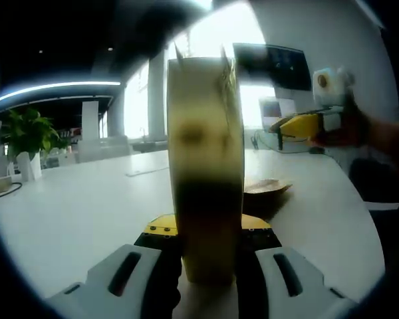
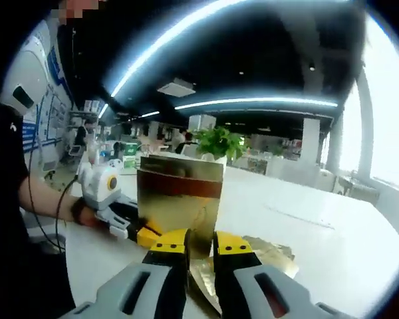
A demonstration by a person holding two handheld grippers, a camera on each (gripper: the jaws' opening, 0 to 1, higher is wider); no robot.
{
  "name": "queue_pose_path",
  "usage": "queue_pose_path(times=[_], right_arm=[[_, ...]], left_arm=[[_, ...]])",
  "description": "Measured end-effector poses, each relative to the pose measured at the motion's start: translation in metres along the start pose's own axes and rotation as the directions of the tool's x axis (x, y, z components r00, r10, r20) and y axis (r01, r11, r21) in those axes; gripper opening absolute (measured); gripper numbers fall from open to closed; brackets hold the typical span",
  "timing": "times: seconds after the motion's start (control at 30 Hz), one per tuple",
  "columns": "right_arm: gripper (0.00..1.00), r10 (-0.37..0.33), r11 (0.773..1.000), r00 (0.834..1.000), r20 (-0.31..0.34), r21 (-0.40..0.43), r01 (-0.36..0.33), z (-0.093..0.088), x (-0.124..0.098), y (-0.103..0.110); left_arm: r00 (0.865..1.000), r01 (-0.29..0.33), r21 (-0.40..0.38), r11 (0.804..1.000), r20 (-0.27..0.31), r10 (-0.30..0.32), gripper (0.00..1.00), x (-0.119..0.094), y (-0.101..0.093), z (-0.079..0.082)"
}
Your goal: Extract single mask from mask box in order stack masks on table
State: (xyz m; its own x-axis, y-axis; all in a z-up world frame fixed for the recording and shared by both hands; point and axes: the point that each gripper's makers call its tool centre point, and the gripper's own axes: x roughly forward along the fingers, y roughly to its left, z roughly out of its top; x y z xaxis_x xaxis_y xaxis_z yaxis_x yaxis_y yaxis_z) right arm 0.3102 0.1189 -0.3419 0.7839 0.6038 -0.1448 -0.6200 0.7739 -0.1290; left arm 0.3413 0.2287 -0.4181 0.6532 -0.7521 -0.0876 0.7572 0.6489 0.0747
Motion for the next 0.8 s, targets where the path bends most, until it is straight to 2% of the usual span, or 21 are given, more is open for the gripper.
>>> queue_pose_path(times=[0.1,0.23,0.33,0.43,0.6,0.8], right_arm=[[0.11,-0.005,1.000,1.000,0.007,0.002,0.005,0.001,-0.001,-0.002],[0.11,0.003,0.993,0.995,0.097,0.121,-0.015,0.014,-0.005,-0.003],[0.10,-0.017,0.985,0.991,0.131,0.173,-0.006,0.020,-0.009,-0.011],[0.10,-0.042,0.965,0.985,0.169,0.263,-0.004,0.024,-0.012,-0.021],[0.10,-0.061,0.966,0.985,0.160,0.258,0.018,0.021,-0.013,-0.027],[0.10,-0.058,0.970,0.985,0.165,0.242,0.017,0.022,-0.013,-0.024]], left_arm=[[1.000,0.000,0.000,1.000,0.000,0.000,0.20,0.000,0.000,0.000],[1.000,0.001,0.000,1.000,-0.001,-0.001,0.20,0.000,0.000,0.000],[1.000,0.001,0.000,1.000,-0.001,-0.001,0.20,0.000,0.001,-0.001],[1.000,0.001,0.000,1.000,-0.001,-0.001,0.20,0.000,0.001,-0.001],[1.000,0.000,0.001,1.000,-0.001,0.000,0.20,0.000,0.001,-0.001],[1.000,0.000,0.001,1.000,-0.001,0.000,0.20,0.000,0.002,-0.001]])
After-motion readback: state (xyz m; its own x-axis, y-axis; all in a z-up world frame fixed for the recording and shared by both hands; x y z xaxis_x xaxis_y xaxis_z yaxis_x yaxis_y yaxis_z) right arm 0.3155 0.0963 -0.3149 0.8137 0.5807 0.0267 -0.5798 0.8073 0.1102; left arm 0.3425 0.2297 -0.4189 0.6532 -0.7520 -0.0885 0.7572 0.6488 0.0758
